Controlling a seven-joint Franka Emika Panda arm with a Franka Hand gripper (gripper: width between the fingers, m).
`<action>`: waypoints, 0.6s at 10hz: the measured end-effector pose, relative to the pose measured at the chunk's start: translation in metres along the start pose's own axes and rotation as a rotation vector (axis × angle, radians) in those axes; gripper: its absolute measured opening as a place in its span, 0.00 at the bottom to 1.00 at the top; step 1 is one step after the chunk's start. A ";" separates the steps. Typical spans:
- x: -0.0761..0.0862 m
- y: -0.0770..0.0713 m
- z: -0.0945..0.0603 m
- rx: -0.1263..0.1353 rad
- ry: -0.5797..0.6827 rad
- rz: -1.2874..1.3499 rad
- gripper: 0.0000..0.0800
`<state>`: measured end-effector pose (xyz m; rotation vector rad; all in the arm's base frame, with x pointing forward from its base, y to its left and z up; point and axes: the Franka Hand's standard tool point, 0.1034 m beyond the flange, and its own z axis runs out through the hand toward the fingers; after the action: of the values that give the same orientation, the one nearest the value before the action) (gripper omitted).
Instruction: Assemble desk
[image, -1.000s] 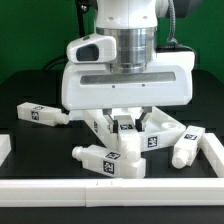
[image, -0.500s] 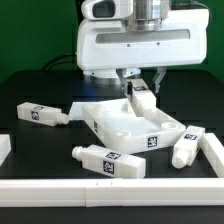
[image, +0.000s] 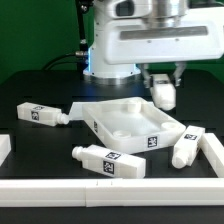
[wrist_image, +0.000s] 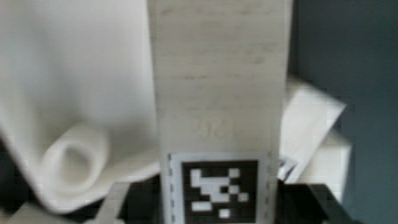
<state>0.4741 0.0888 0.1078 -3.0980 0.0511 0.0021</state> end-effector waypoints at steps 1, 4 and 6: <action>-0.003 -0.010 0.001 -0.028 0.003 -0.053 0.35; -0.002 -0.010 0.003 -0.018 0.027 -0.009 0.35; -0.054 -0.044 0.030 -0.006 0.071 0.019 0.35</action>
Offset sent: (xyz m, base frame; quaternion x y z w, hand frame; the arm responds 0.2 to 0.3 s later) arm 0.0000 0.0000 0.0000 0.0000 0.0000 0.0000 1.0000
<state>0.4215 0.1358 0.0795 -3.1028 0.0831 -0.1071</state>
